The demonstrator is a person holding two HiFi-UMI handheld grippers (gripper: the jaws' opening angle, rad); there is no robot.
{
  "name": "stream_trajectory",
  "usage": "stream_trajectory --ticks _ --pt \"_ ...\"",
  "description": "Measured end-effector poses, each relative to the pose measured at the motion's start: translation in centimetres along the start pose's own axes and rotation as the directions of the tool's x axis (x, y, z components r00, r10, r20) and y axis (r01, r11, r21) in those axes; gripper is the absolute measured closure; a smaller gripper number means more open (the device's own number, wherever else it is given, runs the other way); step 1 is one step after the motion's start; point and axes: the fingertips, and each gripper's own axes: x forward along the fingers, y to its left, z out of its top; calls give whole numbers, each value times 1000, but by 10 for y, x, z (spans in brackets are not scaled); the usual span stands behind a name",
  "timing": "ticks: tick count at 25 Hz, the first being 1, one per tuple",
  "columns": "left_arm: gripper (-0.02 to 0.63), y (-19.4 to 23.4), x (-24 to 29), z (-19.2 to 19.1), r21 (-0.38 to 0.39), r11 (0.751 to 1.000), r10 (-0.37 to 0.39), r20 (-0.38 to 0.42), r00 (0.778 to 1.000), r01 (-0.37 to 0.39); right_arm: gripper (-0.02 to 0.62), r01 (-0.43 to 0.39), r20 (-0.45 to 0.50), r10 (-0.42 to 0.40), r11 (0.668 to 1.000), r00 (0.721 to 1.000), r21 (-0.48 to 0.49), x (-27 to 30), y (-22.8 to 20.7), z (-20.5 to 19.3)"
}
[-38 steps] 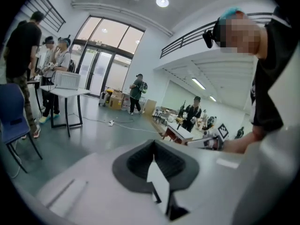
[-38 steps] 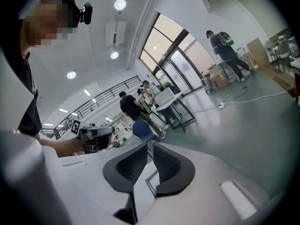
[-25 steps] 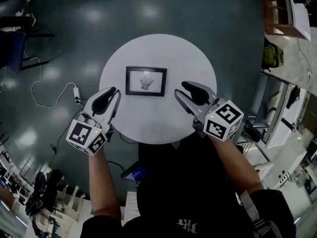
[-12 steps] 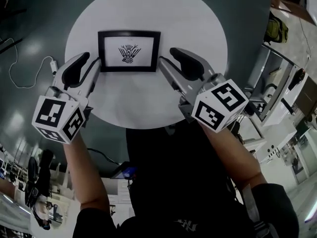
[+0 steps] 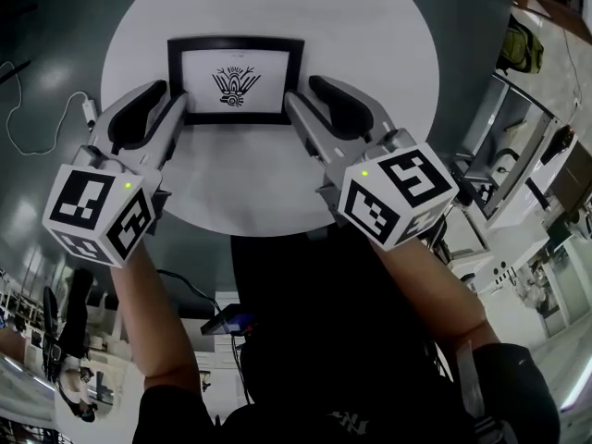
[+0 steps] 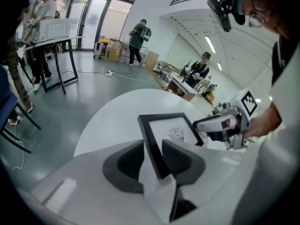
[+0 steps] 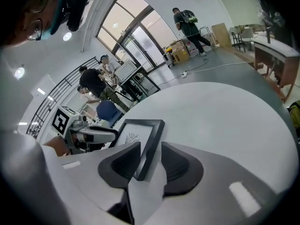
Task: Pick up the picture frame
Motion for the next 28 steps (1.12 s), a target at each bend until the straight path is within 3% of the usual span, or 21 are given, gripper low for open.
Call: stream_trajectory --ticks 28 --pt "514 -3 3 -1 -3 999 45 26 999 -45 511 92 9 -92 994 996 -54 8 5 1"
